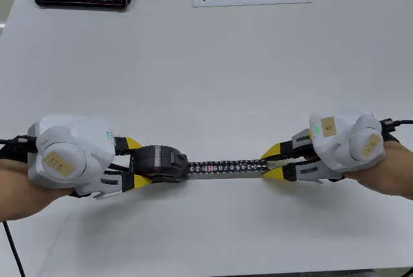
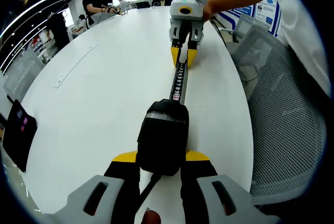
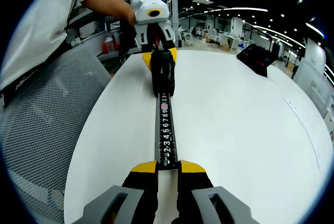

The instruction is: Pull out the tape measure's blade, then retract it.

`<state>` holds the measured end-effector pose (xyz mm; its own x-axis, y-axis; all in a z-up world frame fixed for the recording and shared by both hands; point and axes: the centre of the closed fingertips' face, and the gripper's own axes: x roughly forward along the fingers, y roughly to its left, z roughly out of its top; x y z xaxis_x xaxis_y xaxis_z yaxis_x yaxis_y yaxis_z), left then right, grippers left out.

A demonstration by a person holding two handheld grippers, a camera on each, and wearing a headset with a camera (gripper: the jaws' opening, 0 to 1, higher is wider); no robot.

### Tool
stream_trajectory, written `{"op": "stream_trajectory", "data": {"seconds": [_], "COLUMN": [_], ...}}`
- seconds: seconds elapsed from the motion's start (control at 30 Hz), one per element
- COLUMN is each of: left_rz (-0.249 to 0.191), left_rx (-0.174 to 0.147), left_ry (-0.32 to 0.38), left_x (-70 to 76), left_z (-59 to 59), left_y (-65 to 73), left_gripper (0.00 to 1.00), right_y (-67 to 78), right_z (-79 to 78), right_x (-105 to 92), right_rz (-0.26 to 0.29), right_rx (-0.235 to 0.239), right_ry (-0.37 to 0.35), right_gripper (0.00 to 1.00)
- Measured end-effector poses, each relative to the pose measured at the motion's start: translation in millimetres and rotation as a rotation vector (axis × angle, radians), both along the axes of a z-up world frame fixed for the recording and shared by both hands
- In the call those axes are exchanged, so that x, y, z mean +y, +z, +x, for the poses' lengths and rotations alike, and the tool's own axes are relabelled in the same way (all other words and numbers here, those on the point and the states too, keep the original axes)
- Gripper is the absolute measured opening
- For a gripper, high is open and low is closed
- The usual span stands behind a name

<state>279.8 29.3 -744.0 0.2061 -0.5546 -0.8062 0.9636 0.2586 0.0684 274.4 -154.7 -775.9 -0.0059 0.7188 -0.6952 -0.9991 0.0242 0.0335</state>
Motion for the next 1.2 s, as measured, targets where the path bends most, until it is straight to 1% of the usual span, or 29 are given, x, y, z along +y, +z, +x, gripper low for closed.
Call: {"op": "stream_trajectory", "data": {"seconds": [0.33, 0.53, 0.8, 1.2], "left_rz": [0.001, 0.001, 0.002, 0.005], "left_rx": [-0.001, -0.003, -0.003, -0.001], "left_ry": [0.003, 0.006, 0.004, 0.001], "left_x": [-0.4, -0.5, -0.4, -0.2], "left_z": [-0.2, -0.2, 0.0, 0.2], "left_y": [0.8, 0.9, 0.8, 0.4], "left_gripper": [0.24, 0.24, 0.24, 0.24], "right_y": [-0.5, -1.3, -2.0, 2.2], "right_z": [0.3, 0.9, 1.1, -0.8], "right_x": [-13.3, -26.4, -39.0, -52.6], "right_rz": [-0.023, -0.040, -0.059, -0.091], "right_rx": [0.002, 0.006, 0.008, 0.004], "right_ry": [-0.001, -0.005, -0.006, 0.003], "right_gripper": [0.09, 0.09, 0.09, 0.09]}}
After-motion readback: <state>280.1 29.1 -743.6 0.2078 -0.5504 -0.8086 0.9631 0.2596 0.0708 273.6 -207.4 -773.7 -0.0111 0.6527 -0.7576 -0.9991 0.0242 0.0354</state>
